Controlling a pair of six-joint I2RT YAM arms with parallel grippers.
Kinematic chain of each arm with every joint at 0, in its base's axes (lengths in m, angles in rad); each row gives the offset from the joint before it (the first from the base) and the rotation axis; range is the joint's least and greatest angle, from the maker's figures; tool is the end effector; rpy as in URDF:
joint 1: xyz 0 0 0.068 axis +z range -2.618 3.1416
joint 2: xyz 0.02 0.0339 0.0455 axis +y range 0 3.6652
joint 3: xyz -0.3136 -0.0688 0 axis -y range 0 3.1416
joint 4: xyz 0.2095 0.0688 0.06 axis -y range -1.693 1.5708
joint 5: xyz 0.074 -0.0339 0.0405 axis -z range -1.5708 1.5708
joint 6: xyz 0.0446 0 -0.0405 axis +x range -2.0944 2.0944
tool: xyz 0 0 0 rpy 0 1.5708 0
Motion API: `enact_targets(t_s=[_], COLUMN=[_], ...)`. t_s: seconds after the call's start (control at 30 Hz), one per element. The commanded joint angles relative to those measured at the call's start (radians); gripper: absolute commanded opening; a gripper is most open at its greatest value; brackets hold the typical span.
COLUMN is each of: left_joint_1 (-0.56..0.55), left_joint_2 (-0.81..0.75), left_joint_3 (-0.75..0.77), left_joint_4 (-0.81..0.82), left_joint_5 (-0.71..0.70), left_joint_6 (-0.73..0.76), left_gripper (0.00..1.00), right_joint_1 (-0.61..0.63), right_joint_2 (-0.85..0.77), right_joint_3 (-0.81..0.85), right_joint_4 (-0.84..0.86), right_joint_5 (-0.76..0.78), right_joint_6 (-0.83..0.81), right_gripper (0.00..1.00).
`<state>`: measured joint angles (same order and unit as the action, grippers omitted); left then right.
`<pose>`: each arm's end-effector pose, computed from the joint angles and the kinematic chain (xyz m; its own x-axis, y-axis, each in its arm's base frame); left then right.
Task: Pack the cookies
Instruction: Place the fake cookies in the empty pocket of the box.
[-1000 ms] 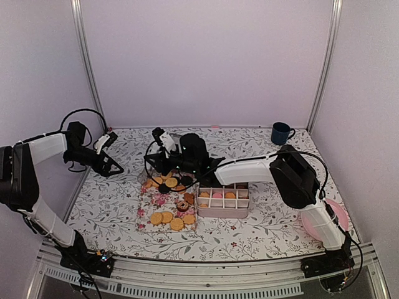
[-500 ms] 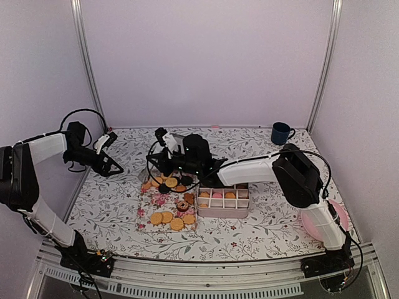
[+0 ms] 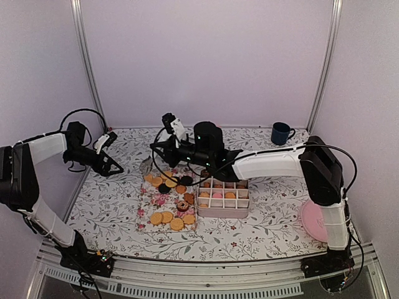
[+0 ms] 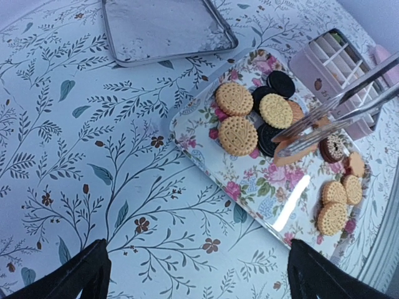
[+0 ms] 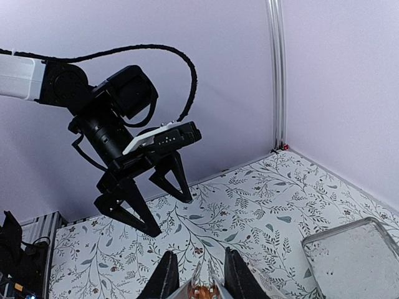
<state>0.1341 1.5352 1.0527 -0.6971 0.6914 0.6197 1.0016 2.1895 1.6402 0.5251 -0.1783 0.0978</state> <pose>0.2650 0.0071 0.2827 -0.6657 0.3617 -0.6527 0.6444 0.7197 -0.2584 0.2788 0.4505 0.3079 -0.1033 0.0169 -0.9945 -0.9188 0.3812 0.1019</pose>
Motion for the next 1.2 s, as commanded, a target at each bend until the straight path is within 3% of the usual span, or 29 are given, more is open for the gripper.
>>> enact_targets(t_s=[0.0, 0.33, 0.57, 0.77, 1.17], left_joint_1=[0.009, 0.008, 0.009, 0.008, 0.009], left_joint_2=[-0.020, 0.008, 0.016, 0.026, 0.031], left_joint_3=[0.025, 0.047, 0.048, 0.058, 0.053], left_joint_4=[-0.020, -0.025, -0.017, -0.016, -0.016], left_joint_5=[0.019, 0.054, 0.060, 0.054, 0.052], left_joint_6=[0.001, 0.005, 0.011, 0.005, 0.011], left_gripper=[0.99, 0.99, 0.99, 0.99, 0.99], right_joint_1=[0.005, 0.003, 0.003, 0.003, 0.002], right_joint_2=[-0.137, -0.604, -0.869, -0.925, -0.878], right_joint_3=[-0.082, -0.530, -0.723, -0.774, -0.793], right_joint_4=[0.055, -0.045, -0.205, -0.278, -0.298], right_joint_5=[0.015, 0.133, 0.193, 0.198, 0.244], right_joint_6=[0.010, -0.042, -0.023, -0.013, -0.080], right_gripper=[0.00, 0.00, 0.00, 0.00, 0.00])
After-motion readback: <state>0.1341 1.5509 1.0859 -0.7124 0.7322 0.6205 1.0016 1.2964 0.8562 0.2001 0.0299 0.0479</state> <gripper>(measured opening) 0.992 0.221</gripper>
